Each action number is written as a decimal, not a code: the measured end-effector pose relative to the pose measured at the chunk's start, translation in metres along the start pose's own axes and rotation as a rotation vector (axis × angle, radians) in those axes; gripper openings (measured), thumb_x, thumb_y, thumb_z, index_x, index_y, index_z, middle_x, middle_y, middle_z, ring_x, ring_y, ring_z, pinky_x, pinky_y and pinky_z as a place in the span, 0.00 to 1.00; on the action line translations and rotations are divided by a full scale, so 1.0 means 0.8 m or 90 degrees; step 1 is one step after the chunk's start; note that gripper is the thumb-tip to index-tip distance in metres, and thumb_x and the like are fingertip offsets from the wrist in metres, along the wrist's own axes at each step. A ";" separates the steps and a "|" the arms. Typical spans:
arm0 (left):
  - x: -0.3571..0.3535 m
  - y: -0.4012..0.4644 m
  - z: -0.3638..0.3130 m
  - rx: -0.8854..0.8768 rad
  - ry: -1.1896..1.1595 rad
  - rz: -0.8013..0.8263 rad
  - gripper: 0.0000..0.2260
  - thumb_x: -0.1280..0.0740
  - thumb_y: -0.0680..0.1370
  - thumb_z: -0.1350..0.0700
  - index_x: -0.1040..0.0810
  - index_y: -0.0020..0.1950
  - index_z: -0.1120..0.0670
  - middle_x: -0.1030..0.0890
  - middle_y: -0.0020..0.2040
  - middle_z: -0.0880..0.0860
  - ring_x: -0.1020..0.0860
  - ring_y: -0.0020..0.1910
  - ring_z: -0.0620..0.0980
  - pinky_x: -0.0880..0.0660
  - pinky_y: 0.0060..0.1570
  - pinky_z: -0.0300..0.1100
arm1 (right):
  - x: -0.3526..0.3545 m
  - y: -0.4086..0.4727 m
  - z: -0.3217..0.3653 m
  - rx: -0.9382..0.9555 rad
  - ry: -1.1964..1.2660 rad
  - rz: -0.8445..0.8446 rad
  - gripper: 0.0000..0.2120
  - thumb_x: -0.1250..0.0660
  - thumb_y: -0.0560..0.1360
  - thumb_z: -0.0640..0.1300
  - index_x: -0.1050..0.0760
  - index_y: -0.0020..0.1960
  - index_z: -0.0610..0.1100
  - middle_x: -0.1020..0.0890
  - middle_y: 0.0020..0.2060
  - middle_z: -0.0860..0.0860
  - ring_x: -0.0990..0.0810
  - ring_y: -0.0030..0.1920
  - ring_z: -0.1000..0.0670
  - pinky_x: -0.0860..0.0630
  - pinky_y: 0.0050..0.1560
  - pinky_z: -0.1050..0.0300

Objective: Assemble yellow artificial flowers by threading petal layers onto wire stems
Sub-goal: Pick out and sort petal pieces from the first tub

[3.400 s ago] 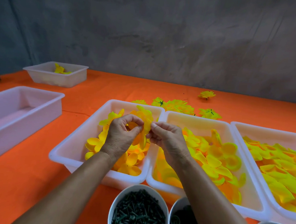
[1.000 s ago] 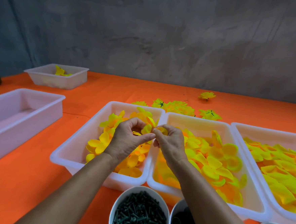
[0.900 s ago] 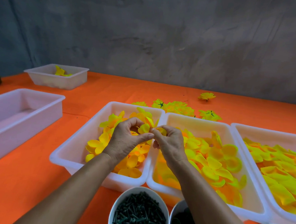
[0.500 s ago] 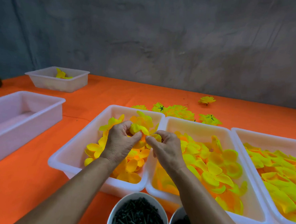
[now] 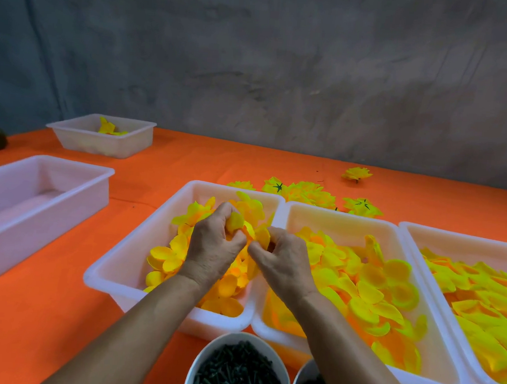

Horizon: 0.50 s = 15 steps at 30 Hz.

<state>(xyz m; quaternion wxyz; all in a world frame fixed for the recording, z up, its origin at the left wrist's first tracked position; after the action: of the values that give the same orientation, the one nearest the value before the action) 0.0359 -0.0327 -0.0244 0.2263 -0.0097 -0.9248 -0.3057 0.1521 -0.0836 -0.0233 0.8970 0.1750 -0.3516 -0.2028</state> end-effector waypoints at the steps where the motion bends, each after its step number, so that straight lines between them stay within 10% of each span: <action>1: 0.001 0.000 -0.001 -0.014 0.000 -0.019 0.14 0.32 0.68 0.67 0.33 0.35 0.50 0.32 0.29 0.47 0.32 0.29 0.42 0.36 0.31 0.29 | -0.001 -0.001 0.002 0.015 -0.007 0.025 0.14 0.36 0.68 0.48 0.37 0.27 0.46 0.33 0.25 0.48 0.36 0.30 0.48 0.36 0.32 0.48; 15: -0.002 -0.006 -0.010 -0.018 -0.085 -0.002 0.18 0.27 0.68 0.65 0.31 0.50 0.53 0.22 0.42 0.50 0.21 0.41 0.48 0.26 0.43 0.35 | 0.004 0.005 -0.007 -0.136 0.179 -0.035 0.14 0.36 0.69 0.43 0.31 0.27 0.39 0.29 0.26 0.42 0.34 0.30 0.48 0.37 0.32 0.51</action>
<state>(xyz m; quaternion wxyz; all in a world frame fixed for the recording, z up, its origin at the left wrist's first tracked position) 0.0399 -0.0407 -0.0224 0.1633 -0.0316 -0.9334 -0.3179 0.1592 -0.0809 -0.0234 0.9449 0.1150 -0.1940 -0.2373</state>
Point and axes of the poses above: each hand's wrist, its own y-axis towards the middle knuckle, its own x-axis out of the back of the hand, z = x × y, the point moved 1 cm from there along y, towards the middle knuckle
